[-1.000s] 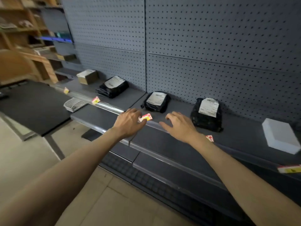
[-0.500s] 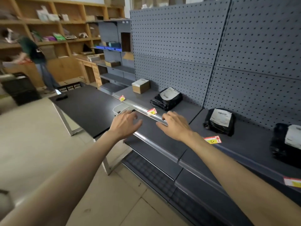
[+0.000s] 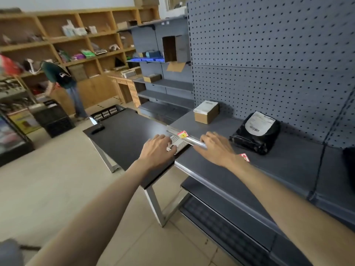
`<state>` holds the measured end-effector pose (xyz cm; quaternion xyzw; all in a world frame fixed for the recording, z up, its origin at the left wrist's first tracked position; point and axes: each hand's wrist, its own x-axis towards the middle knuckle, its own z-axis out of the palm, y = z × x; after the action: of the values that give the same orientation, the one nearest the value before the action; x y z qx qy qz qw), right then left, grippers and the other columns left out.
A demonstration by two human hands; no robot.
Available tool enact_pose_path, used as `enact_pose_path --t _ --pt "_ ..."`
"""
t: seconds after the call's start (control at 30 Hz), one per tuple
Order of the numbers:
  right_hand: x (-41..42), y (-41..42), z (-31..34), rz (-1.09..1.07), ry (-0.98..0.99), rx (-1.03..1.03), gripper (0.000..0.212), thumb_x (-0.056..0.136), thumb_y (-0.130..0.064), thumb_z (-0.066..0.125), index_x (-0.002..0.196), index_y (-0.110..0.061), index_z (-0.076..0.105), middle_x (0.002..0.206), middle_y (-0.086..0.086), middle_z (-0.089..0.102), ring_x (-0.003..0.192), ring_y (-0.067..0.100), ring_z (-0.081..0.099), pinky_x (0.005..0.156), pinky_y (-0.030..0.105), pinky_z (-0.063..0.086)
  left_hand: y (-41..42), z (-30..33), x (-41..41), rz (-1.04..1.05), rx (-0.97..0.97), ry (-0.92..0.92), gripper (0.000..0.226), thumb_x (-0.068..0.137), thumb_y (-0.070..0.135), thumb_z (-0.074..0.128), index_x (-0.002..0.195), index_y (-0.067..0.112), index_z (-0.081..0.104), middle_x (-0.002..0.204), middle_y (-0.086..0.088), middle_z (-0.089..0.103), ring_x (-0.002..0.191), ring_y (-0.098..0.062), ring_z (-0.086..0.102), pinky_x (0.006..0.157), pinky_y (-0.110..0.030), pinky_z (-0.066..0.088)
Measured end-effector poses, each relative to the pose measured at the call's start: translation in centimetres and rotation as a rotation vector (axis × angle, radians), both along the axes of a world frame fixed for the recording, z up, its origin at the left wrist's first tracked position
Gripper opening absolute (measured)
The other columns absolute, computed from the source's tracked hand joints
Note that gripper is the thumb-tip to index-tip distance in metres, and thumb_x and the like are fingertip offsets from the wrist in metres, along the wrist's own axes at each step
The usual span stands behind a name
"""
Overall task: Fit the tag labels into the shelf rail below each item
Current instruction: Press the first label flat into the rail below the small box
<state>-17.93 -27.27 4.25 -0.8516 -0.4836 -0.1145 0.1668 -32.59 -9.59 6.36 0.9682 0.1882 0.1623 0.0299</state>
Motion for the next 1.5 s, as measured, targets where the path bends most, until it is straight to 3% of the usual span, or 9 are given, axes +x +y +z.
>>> enact_pose_path --t 0.23,0.53,0.77,0.97,1.1,1.23,1.37,1.5 --pt "2.4 8.0 -1.9 -0.032 0.04 -0.073 0.042 0.093 -0.051 0.043 0.101 -0.013 0.059 0.1 0.007 0.061 0.092 0.024 0.056 0.078 0.041 0.051 9.9 -1.3 4.3 -0.071 -0.036 0.034 0.028 0.087 0.038 0.048 0.099 0.018 0.062 0.099 -0.004 0.066 0.098 -0.024 0.057 0.08 -0.04 0.049" --pt "5.6 17.0 -5.5 -0.209 0.06 -0.155 0.039 0.089 -0.04 0.059 0.115 -0.011 0.057 0.107 0.008 0.061 0.095 0.024 0.057 0.078 0.038 0.049 19.7 -6.0 13.4 -0.303 -0.123 0.086 0.018 0.087 0.029 0.054 0.1 0.018 0.062 0.106 0.0 0.065 0.107 -0.023 0.054 0.082 -0.036 0.046" --pt "7.8 22.1 -7.0 -0.399 0.072 -0.184 0.031 0.093 -0.024 0.057 0.12 -0.012 0.051 0.113 0.009 0.055 0.099 0.027 0.056 0.077 0.038 0.05 23.7 -9.5 19.0 -0.505 -0.196 0.084 0.02 0.083 0.021 0.063 0.102 0.015 0.066 0.104 -0.005 0.067 0.107 -0.025 0.056 0.085 -0.036 0.048" --pt "7.9 23.9 -7.9 -0.465 0.043 -0.203 0.014 0.094 -0.01 0.052 0.108 -0.011 0.057 0.104 0.007 0.059 0.093 0.025 0.057 0.072 0.036 0.048 24.0 -12.2 21.7 -0.624 -0.169 0.151 0.025 0.087 0.024 0.059 0.11 0.015 0.065 0.113 -0.005 0.064 0.114 -0.024 0.052 0.09 -0.041 0.047" --pt "8.0 24.0 -8.3 -0.525 0.058 -0.192 0.008 0.091 -0.003 0.056 0.094 -0.01 0.058 0.094 0.005 0.058 0.085 0.024 0.056 0.069 0.034 0.047 23.8 -13.0 22.2 -0.671 -0.2 0.04 0.013 0.088 0.019 0.06 0.092 0.009 0.068 0.1 -0.01 0.065 0.101 -0.029 0.056 0.075 -0.038 0.046" --pt "8.2 23.9 -8.6 -0.561 0.061 -0.129 0.007 0.091 -0.003 0.056 0.086 -0.006 0.06 0.092 0.009 0.055 0.08 0.025 0.053 0.065 0.039 0.049 24.4 -12.8 22.5 -0.784 -0.138 -0.005 0.013 0.09 0.015 0.059 0.086 0.005 0.068 0.096 -0.013 0.064 0.095 -0.032 0.056 0.077 -0.043 0.046" --pt "8.2 24.0 -9.3 -0.606 0.058 -0.074 0.012 0.092 -0.004 0.056 0.082 -0.006 0.063 0.086 0.008 0.058 0.078 0.025 0.054 0.07 0.038 0.048 24.8 -12.5 22.9 -0.862 -0.049 -0.02 0.019 0.096 0.014 0.049 0.092 0.005 0.065 0.099 -0.01 0.06 0.094 -0.027 0.054 0.081 -0.04 0.046" --pt "8.0 24.4 -10.2 -0.626 0.053 -0.071 0.013 0.092 -0.007 0.056 0.084 -0.007 0.065 0.087 0.007 0.058 0.08 0.023 0.052 0.077 0.036 0.046 25.5 -12.3 22.9 -0.869 -0.043 -0.052 0.018 0.095 0.014 0.053 0.088 0.006 0.067 0.094 -0.009 0.061 0.089 -0.026 0.054 0.078 -0.039 0.048"
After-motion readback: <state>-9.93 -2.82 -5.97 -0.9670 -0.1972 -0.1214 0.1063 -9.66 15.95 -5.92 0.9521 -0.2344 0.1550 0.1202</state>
